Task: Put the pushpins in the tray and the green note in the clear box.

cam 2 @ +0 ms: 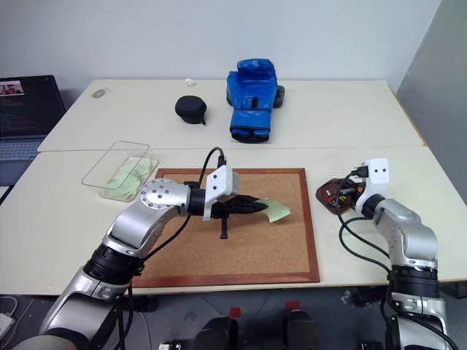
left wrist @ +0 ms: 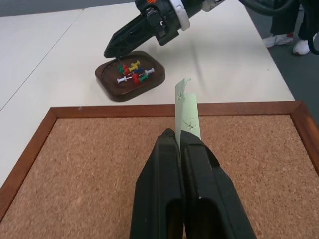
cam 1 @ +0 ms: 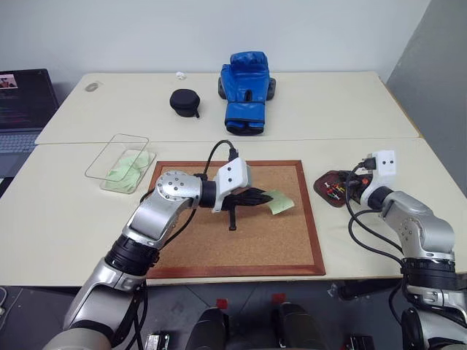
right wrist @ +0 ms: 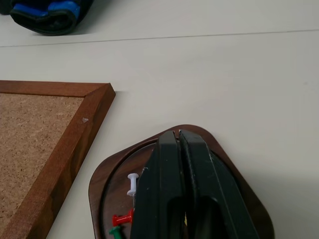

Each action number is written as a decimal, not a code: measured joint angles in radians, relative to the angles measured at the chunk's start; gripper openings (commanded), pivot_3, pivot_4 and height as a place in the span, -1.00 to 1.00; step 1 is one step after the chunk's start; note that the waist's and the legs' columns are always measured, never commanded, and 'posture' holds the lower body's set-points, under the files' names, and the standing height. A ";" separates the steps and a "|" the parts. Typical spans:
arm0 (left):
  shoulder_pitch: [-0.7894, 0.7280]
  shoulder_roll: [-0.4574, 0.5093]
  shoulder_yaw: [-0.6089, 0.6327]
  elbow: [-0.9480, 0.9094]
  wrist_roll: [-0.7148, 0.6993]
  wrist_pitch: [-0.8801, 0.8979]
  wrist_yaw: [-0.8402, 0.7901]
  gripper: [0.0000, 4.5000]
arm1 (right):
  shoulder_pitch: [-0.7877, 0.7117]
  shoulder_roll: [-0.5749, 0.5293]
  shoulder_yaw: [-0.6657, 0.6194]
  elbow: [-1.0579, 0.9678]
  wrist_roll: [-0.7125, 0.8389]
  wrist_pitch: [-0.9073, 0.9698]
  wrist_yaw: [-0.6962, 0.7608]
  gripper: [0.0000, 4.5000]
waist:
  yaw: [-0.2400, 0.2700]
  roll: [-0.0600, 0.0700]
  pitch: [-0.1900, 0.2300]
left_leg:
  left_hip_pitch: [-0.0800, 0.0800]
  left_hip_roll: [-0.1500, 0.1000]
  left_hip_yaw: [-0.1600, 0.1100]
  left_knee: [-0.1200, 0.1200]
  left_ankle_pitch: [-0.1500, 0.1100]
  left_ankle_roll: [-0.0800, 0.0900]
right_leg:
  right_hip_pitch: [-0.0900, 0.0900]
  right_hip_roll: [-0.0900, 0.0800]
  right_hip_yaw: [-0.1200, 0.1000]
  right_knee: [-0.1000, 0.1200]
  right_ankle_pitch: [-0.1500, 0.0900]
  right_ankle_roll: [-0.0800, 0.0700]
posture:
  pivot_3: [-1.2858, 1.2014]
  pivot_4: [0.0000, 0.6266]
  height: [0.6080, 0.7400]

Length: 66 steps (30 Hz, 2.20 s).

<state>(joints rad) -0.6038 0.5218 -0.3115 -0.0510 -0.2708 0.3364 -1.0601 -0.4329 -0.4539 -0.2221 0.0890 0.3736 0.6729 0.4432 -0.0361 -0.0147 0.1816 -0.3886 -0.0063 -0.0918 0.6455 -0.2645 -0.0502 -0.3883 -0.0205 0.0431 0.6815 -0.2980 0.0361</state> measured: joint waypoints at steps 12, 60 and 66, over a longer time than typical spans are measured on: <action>0.009 0.002 0.006 -0.014 0.005 0.005 0.010 -1.00 | -0.011 0.000 0.019 0.037 -0.011 -0.039 0.009 -0.41 | 0.000 0.000 0.000 | 0.000 0.000 0.000 0.000 0.000 0.000 | 0.000 0.000 -0.001 0.000 0.000 0.000 | 0.03 -0.52 1.00; 0.010 0.028 0.100 -0.024 -0.024 0.071 0.024 -1.00 | 0.104 -0.199 0.023 -0.356 0.195 0.057 0.299 0.56 | 0.002 0.000 0.000 | 0.000 0.000 -0.003 0.001 0.000 0.000 | 0.001 0.001 -0.002 0.001 0.000 0.000 | 0.03 -0.52 1.00; 0.038 0.072 0.206 -0.067 -0.083 0.164 0.050 -1.00 | 0.117 -0.244 0.027 -0.540 0.338 0.139 0.359 0.99 | 0.003 0.000 0.000 | -0.001 0.000 -0.004 0.001 0.000 0.000 | 0.001 0.000 -0.003 0.000 0.000 0.000 | 0.03 -0.52 1.00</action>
<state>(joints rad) -0.5659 0.5941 -0.1060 -0.1182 -0.3536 0.5001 -1.0106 -0.3159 -0.6978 -0.1955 -0.4508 0.7118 0.8120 0.8023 -0.0327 -0.0147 0.1816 -0.3896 -0.0058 -0.0962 0.6467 -0.2644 -0.0501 -0.3875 -0.0200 0.0397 0.6819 -0.2980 0.0361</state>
